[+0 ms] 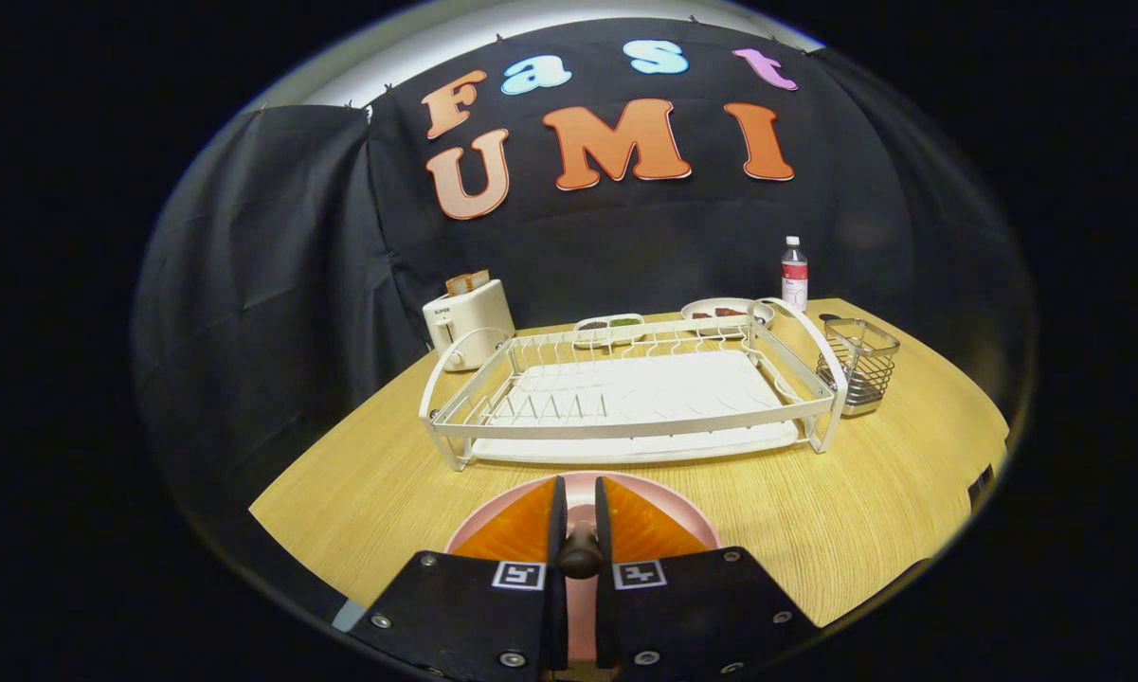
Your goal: Take the plate from the dish rack, then take the spoon from the basket and place it into the plate.
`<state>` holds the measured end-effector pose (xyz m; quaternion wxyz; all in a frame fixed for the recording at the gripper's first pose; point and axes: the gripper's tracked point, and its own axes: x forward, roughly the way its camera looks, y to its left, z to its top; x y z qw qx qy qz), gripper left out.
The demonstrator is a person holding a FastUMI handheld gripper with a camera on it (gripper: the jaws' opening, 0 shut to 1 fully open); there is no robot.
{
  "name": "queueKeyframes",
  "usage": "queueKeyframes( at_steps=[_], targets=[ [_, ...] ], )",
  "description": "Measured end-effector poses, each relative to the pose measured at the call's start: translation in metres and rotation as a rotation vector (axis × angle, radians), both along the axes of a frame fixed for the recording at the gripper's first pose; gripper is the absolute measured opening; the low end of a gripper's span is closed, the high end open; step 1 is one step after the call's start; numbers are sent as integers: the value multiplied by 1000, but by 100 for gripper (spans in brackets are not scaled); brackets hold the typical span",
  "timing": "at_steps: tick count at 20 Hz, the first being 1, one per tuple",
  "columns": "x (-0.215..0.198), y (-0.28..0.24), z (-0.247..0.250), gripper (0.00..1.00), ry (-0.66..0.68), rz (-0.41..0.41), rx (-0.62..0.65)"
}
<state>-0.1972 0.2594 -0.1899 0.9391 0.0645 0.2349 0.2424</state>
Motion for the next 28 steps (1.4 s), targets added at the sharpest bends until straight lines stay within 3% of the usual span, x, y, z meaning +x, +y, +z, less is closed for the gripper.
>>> queueKeyframes(
  at_steps=[3,8,12,14,28],
  targets=[
    [-6,-5,-18,16,65,17,-36],
    [1,-26,-9,69,83,-16,-51],
    [22,-55,16,92,49,-62,-75],
    [31,-69,33,98,34,-88,-72],
    [95,-175,168,98,-141,-203,-90]
  ],
)
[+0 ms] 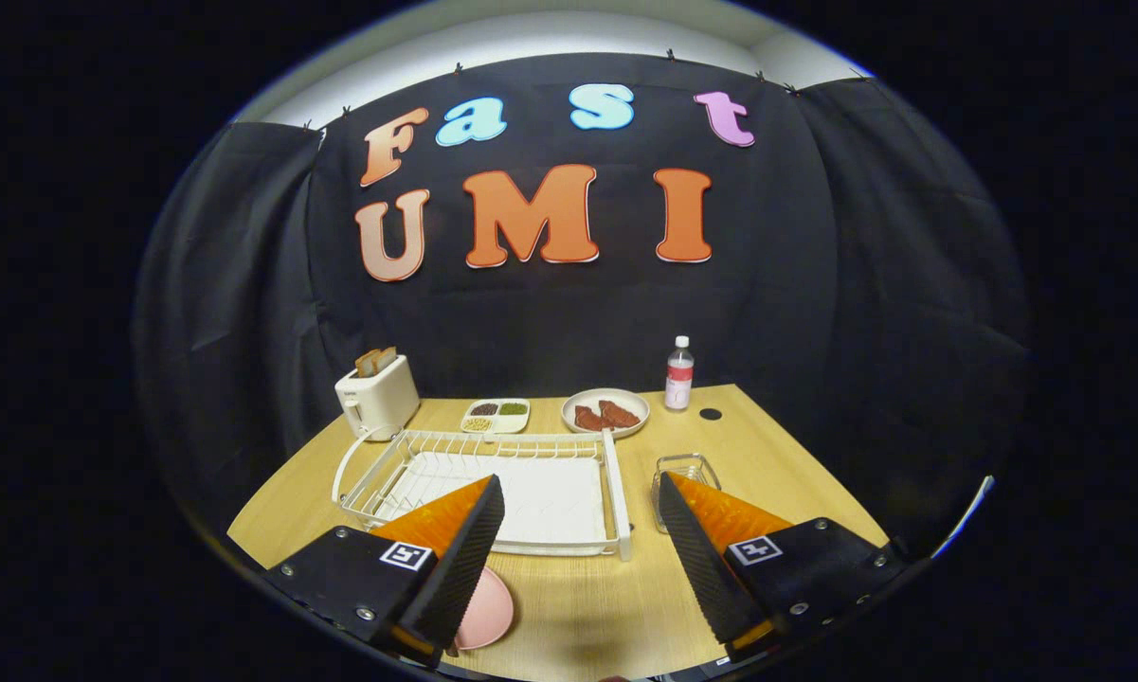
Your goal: Take the plate from the dish rack, then take the spoon from the basket and place it into the plate.
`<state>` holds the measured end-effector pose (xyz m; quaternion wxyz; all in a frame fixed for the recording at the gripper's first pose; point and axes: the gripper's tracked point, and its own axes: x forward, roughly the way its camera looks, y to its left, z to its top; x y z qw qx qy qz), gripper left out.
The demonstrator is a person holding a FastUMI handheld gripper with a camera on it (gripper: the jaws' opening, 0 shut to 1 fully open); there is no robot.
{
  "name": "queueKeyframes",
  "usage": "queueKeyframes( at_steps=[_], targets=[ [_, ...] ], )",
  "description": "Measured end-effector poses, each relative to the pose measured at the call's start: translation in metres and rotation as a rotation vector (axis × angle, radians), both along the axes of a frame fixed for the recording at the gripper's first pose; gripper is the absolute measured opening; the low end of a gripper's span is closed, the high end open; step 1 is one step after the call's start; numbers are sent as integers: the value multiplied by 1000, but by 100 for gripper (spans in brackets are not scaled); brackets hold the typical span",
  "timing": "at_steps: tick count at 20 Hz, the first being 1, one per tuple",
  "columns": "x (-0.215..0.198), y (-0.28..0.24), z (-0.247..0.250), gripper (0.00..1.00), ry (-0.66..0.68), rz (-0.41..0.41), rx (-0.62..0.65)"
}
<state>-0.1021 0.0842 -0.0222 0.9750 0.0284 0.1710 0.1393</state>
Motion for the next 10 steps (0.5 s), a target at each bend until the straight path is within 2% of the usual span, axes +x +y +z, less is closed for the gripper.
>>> queueKeyframes(
  at_steps=[4,10],
  targets=[
    [12,-21,33,98,-38,-27,28],
    [27,-53,60,98,-113,-51,-16]
  ],
)
